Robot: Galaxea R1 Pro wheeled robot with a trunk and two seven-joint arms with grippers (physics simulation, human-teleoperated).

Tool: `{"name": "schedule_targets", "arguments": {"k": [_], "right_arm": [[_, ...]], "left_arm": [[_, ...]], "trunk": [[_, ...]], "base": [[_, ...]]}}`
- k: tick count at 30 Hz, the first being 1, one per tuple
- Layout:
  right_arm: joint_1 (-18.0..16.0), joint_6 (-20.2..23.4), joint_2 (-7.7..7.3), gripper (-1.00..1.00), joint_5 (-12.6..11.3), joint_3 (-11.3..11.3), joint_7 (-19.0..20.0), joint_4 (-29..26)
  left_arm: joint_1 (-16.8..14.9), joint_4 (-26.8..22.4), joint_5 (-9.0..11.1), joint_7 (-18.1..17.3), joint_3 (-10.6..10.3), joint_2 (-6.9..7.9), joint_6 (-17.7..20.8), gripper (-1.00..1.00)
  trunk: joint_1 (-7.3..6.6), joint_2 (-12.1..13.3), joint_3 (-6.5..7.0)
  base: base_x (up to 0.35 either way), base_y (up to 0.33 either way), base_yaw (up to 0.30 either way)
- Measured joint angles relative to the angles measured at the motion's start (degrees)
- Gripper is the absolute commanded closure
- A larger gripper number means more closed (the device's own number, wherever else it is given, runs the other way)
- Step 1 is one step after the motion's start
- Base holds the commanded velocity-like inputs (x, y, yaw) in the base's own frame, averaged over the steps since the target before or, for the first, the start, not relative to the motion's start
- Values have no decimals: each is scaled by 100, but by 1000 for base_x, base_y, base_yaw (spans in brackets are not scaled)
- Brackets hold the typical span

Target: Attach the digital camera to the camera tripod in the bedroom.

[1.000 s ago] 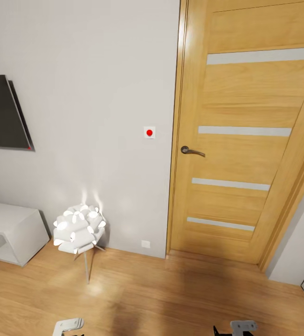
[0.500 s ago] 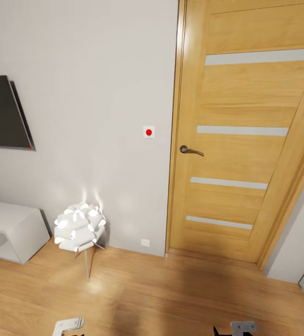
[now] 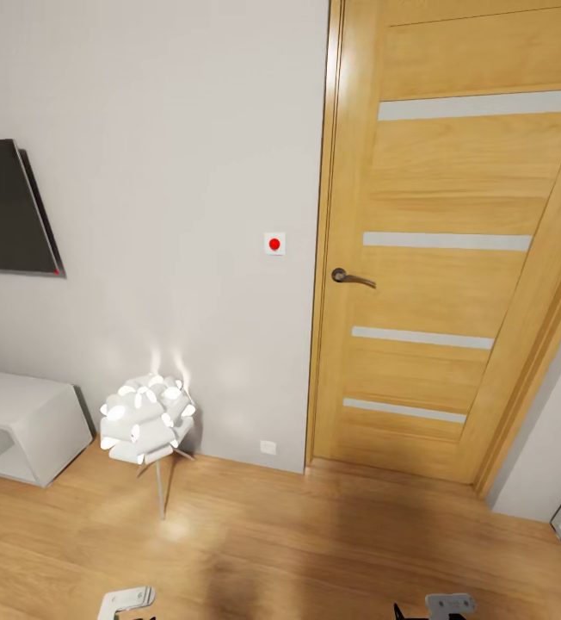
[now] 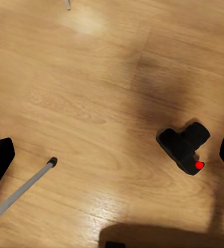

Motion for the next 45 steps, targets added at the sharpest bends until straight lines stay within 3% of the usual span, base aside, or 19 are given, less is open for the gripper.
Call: {"name": "schedule_targets", "arguments": {"k": [30,39,45], "right_arm": [[0,-11,1,-100,0,0,0,0],[1,-8,0,-100,0,0,-1,-1],[0,-9,-1,-100,0,0,0,0]], "left_arm": [[0,8,-4,-2,-1,-7,0,-100],[-1,111,-5,-9,-8,-7,-4,-100],[0,195,-5,-10,-156,-7,-3,-100]], "trunk": [[0,0,0],[0,0,0],[0,0,0]], "base": [[-12,18,-2],[0,1,-214],[0,0,-35]]}}
